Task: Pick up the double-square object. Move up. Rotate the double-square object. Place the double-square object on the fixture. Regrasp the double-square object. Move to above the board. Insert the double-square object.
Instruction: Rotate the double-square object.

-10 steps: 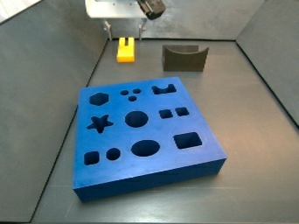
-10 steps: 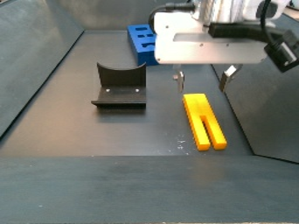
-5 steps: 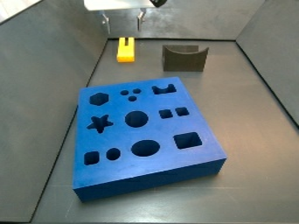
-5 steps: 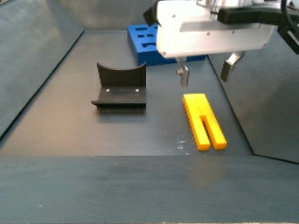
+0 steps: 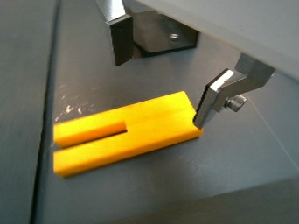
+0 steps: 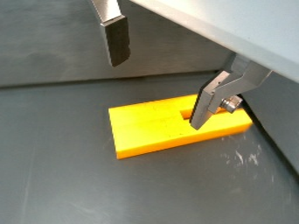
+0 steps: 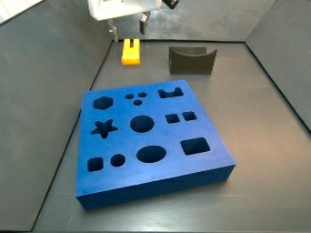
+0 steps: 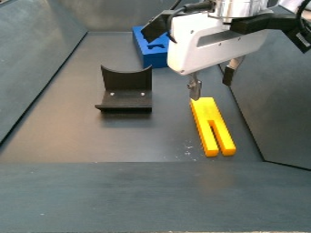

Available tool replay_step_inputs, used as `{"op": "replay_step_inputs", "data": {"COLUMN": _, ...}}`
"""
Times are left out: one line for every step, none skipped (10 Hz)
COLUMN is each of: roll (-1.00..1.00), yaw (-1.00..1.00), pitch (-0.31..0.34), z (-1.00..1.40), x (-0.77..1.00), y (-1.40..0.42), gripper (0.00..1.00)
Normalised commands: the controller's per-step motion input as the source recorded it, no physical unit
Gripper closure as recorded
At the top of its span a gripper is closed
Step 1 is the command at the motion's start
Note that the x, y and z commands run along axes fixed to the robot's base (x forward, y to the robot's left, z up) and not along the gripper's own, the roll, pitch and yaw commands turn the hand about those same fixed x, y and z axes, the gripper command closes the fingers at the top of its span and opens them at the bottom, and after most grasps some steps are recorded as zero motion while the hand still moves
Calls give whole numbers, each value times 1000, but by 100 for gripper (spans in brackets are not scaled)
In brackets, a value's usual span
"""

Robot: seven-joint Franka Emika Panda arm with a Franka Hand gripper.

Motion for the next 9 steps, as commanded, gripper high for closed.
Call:
{"op": "replay_step_inputs", "data": {"roll": 2, "yaw": 1000, "pitch": -9, "z": -39, "x": 34, "y": -3, "gripper": 0}}
{"op": "replay_step_inputs", "data": {"roll": 2, "yaw": 1000, "pitch": -9, "z": -36, "x": 35, "y": -2, "gripper": 0}}
{"op": "replay_step_inputs", "data": {"roll": 2, "yaw": 1000, "pitch": -10, "z": -34, "x": 36, "y": -2, "gripper": 0}}
{"op": "replay_step_inputs", "data": {"roll": 2, "yaw": 1000, "pitch": -10, "z": -33, "x": 37, "y": -2, "gripper": 0}}
{"op": "replay_step_inputs", "data": {"roll": 2, "yaw": 1000, "pitch": -10, "z": -32, "x": 37, "y": -2, "gripper": 0}}
{"op": "replay_step_inputs", "data": {"roll": 2, "yaw": 1000, "pitch": -11, "z": -32, "x": 37, "y": -2, "gripper": 0}}
{"op": "replay_step_inputs", "data": {"roll": 2, "yaw": 1000, "pitch": -11, "z": -31, "x": 37, "y": -1, "gripper": 0}}
{"op": "replay_step_inputs", "data": {"roll": 2, "yaw": 1000, "pitch": -11, "z": -31, "x": 37, "y": -1, "gripper": 0}}
{"op": "replay_step_inputs", "data": {"roll": 2, "yaw": 1000, "pitch": -12, "z": -31, "x": 37, "y": -1, "gripper": 0}}
